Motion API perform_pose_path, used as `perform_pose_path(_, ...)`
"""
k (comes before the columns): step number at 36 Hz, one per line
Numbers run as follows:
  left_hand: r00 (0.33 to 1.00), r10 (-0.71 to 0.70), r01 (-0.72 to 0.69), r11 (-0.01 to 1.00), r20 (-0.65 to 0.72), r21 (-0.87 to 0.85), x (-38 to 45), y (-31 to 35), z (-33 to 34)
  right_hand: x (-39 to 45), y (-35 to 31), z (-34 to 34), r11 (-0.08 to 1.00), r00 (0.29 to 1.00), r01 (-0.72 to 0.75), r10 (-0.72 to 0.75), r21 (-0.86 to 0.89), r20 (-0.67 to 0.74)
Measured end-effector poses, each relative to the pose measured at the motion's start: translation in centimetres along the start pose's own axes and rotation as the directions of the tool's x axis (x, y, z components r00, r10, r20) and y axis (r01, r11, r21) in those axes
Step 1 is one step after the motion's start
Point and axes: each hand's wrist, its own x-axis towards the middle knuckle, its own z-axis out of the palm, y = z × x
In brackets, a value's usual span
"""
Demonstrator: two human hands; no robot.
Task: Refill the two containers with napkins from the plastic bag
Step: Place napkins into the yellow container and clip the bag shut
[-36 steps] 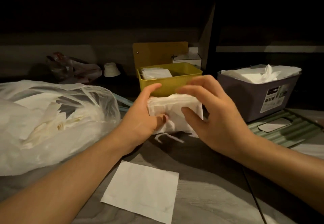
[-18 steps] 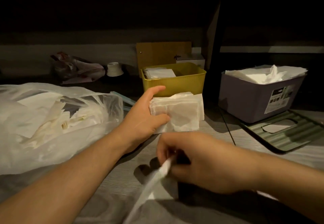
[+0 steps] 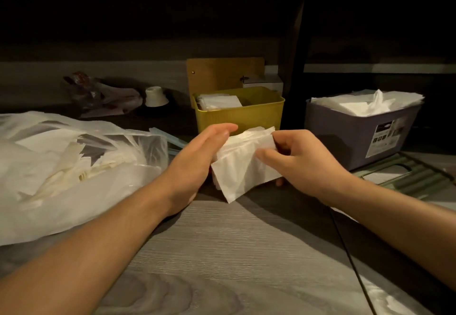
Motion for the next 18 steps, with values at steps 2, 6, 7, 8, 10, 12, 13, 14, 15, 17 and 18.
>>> perform_pose_path(2, 0.999, 0.011, -0.011, 1.0, 0.039, 0.009, -0.1, 0.0, -0.1, -0.2, 0.1, 0.0, 0.999, 0.999, -0.013, 0.014, 0.046, -0.03)
perform_pose_path(6, 0.995, 0.07, -0.085, 0.973, 0.075, 0.217, -0.4, -0.3, 0.0, -0.5, 0.4, 0.1, 0.991, 0.997, -0.055, 0.061, 0.126, -0.045)
perform_pose_path(7, 0.994, 0.091, -0.104, 0.967, 0.064, 0.233, -0.4, -0.3, 0.0, -0.5, 0.6, 0.2, 0.992, 0.997, -0.053, 0.058, 0.11, -0.044)
perform_pose_path(8, 0.992, 0.112, -0.121, 0.964, 0.051, 0.235, -0.4, -0.4, 0.0, -0.5, 0.6, 0.3, 0.996, 0.998, -0.039, 0.043, 0.081, -0.052)
perform_pose_path(10, 0.99, 0.136, -0.138, 0.965, 0.024, 0.222, -0.4, -0.5, 0.0, -0.4, 0.9, 0.2, 1.0, 0.994, 0.02, -0.02, 0.0, -0.108)
perform_pose_path(12, 0.99, 0.143, -0.141, 0.97, 0.004, 0.196, -0.4, -0.5, -0.1, -0.3, 1.1, 0.1, 0.998, 0.986, 0.062, -0.064, -0.019, -0.154)
perform_pose_path(13, 0.989, 0.145, -0.143, 0.971, 0.0, 0.191, -0.4, -0.5, -0.1, -0.3, 1.2, 0.0, 0.997, 0.985, 0.08, -0.076, 0.021, -0.154)
perform_pose_path(14, 0.989, 0.147, -0.145, 0.971, 0.004, 0.19, -0.4, -0.6, -0.2, -0.3, 1.1, -0.1, 0.992, 0.988, 0.089, -0.077, 0.088, -0.133)
perform_pose_path(15, 0.989, 0.148, -0.147, 0.971, 0.012, 0.187, -0.4, -0.6, -0.2, -0.4, 1.0, -0.1, 0.983, 0.992, 0.096, -0.081, 0.158, -0.099)
perform_pose_path(17, 0.989, 0.144, -0.148, 0.972, 0.034, 0.185, -0.5, -0.5, -0.2, -0.6, 0.9, 0.1, 0.963, 0.995, 0.098, -0.097, 0.251, -0.015)
perform_pose_path(18, 0.989, 0.142, -0.149, 0.971, 0.046, 0.188, -0.5, -0.5, -0.2, -0.6, 0.7, 0.3, 0.959, 0.994, 0.092, -0.104, 0.269, 0.028)
